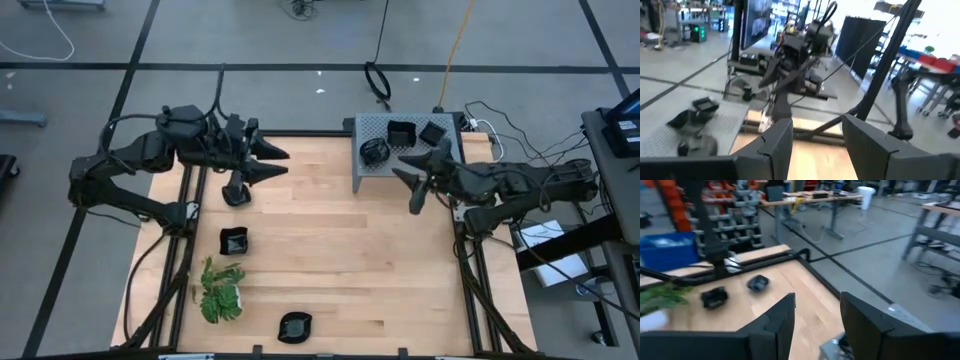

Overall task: Pick & Place Mini shaped plates
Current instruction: Move the leaf-shaped plate to the middle of the table

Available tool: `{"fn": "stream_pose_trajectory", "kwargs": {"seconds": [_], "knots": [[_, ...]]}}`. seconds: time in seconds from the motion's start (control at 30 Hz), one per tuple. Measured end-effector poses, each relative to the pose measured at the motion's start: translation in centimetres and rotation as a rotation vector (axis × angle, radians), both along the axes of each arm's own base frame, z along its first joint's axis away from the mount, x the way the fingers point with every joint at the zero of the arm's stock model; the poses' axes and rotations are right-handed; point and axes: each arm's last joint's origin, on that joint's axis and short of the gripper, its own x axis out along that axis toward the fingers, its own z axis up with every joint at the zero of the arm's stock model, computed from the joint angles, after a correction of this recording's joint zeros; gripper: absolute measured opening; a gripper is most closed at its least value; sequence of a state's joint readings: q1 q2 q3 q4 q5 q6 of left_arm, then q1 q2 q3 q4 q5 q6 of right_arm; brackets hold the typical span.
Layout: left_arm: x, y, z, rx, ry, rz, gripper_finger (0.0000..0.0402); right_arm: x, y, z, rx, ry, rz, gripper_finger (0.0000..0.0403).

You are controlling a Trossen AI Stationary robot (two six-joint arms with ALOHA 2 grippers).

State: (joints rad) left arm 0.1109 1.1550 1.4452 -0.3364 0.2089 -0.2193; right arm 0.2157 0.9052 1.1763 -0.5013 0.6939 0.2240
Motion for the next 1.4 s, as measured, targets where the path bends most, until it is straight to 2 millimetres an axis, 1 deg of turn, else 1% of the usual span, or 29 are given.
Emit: {"fn": "stream_pose_trajectory", "kwargs": {"seconds": [0.07, 0.13, 0.2, 0.27, 0.33, 0.4, 0.47, 0.53, 0.63, 0.7, 0.83, 0.97, 1.1, 1.27, 1.4], "knots": [[0.2, 0.0, -0.6, 0.026, 0.054, 0.002, 0.0175, 0.1, 0.0, -0.2, -0.012, 0.018, -0.017, 0.0144], [0.1, 0.2, -1.8, 0.09, 0.172, 0.042, 0.0175, 0.2, 0.0, -0.4, -0.018, 0.041, -0.017, 0.0144], [-0.4, 0.6, -3.4, 0.151, 0.35, 0.131, 0.0175, 0.4, 0.0, -0.7, -0.023, 0.062, -0.017, 0.0144], [-1.6, 1.2, -5.2, 0.154, 0.579, 0.253, 0.0175, 0.6, 0.1, -1.0, -0.031, 0.097, -0.017, 0.0144], [-3.0, 1.8, -6.9, 0.112, 0.815, 0.37, 0.0175, 0.8, 0.1, -1.3, -0.037, 0.123, -0.019, 0.0144], [-3.9, 2.2, -8.7, 0.035, 1.019, 0.492, 0.0175, 1.1, -0.1, -1.5, -0.04, 0.138, -0.03, 0.0144], [-4.8, 2.7, -10.5, -0.048, 1.179, 0.607, 0.0175, 1.4, -0.3, -1.7, -0.057, 0.159, -0.04, 0.0144], [-5.4, 3.0, -12.3, -0.103, 1.276, 0.663, 0.0175, 1.8, -0.7, -1.9, -0.086, 0.189, -0.053, 0.0144], [-5.4, 3.2, -15.5, -0.148, 1.371, 0.611, 0.0175, 2.4, -1.4, -2.3, -0.142, 0.246, -0.071, 0.0144], [-5.0, 3.2, -17.7, -0.124, 1.415, 0.555, 0.0175, 2.7, -1.9, -2.5, -0.174, 0.283, -0.083, 0.0144], [-4.3, 3.2, -21.8, -0.088, 1.431, 0.455, 0.0175, 3.1, -2.9, -2.8, -0.223, 0.34, -0.109, 0.0144], [-4.1, 3.3, -25.0, -0.082, 1.452, 0.441, 0.0175, 3.2, -3.7, -2.8, -0.235, 0.362, -0.138, 0.0144], [-4.1, 3.5, -27.0, -0.086, 1.482, 0.5, 0.0175, 3.2, -4.2, -2.8, -0.23, 0.365, -0.16, 0.0144], [-3.4, 3.6, -28.1, -0.09, 1.502, 0.491, 0.0175, 3.1, -4.5, -2.8, -0.242, 0.378, -0.167, 0.0144], [-2.7, 3.9, -29.0, -0.038, 1.522, 0.483, 0.0175, 3.2, -4.4, -2.9, -0.239, 0.38, -0.136, 0.0144]]}}
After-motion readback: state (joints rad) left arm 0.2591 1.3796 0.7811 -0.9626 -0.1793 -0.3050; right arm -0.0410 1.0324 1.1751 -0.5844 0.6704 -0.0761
